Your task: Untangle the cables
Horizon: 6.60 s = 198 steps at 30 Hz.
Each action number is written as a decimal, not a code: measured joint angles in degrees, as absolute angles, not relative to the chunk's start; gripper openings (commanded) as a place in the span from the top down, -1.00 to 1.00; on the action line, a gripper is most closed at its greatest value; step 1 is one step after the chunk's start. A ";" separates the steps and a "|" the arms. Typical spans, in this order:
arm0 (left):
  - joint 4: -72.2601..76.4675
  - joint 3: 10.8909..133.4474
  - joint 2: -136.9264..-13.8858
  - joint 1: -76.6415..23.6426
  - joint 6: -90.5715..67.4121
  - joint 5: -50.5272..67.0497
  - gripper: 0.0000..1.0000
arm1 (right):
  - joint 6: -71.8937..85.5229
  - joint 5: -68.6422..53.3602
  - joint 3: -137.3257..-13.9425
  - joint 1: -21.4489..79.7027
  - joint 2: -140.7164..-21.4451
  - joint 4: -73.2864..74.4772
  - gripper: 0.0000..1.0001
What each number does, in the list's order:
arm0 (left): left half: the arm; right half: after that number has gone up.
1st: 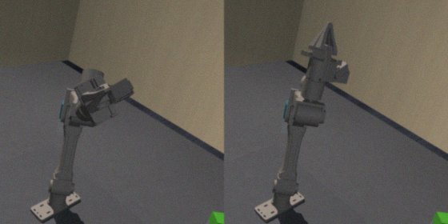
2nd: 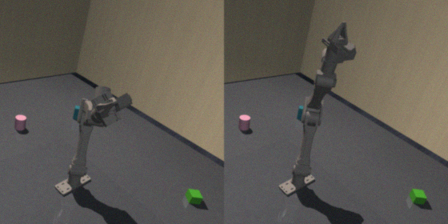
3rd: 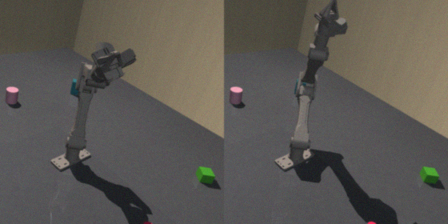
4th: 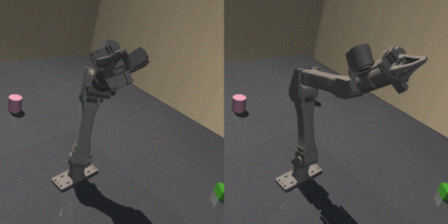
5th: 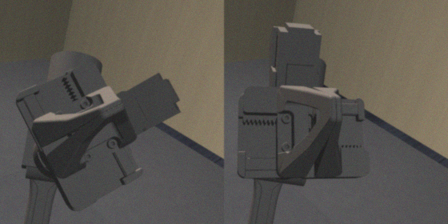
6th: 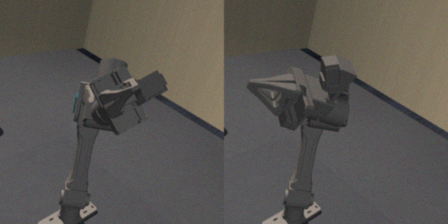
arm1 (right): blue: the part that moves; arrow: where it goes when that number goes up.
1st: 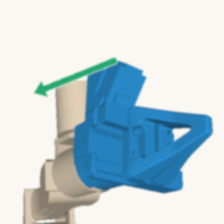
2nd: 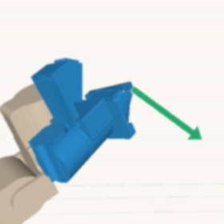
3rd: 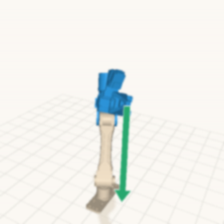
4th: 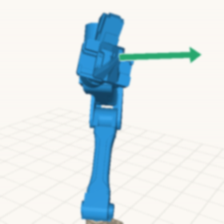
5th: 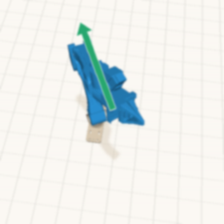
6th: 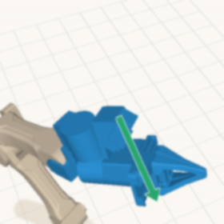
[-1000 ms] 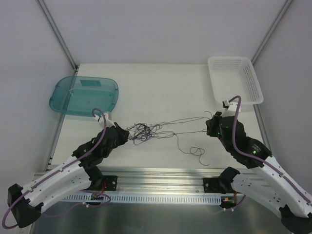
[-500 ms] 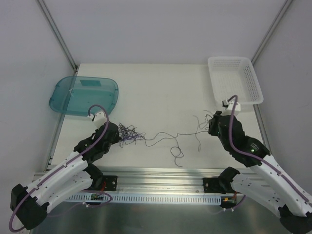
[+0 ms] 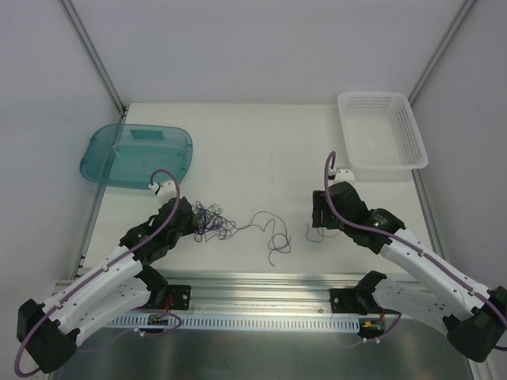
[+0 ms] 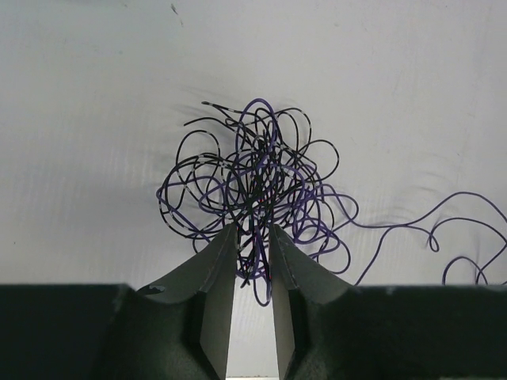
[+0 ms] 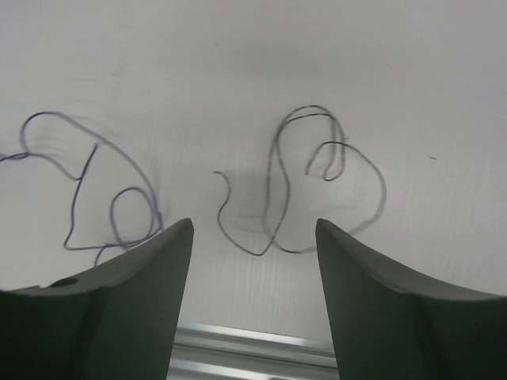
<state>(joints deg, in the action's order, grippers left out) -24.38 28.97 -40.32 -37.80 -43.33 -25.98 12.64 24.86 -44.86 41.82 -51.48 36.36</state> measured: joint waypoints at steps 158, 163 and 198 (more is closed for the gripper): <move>-7.88 68.97 -83.26 17.32 -32.86 0.14 -0.98 | 1.17 11.99 -39.88 61.71 -43.20 26.26 -0.94; -9.02 62.52 -72.10 16.78 -32.60 8.93 -0.98 | 4.03 12.36 -43.83 61.71 -50.19 26.96 -0.97; -29.85 37.32 -54.85 -18.44 -21.54 4.86 -0.80 | 42.52 11.81 -59.53 67.07 -97.71 6.66 -0.17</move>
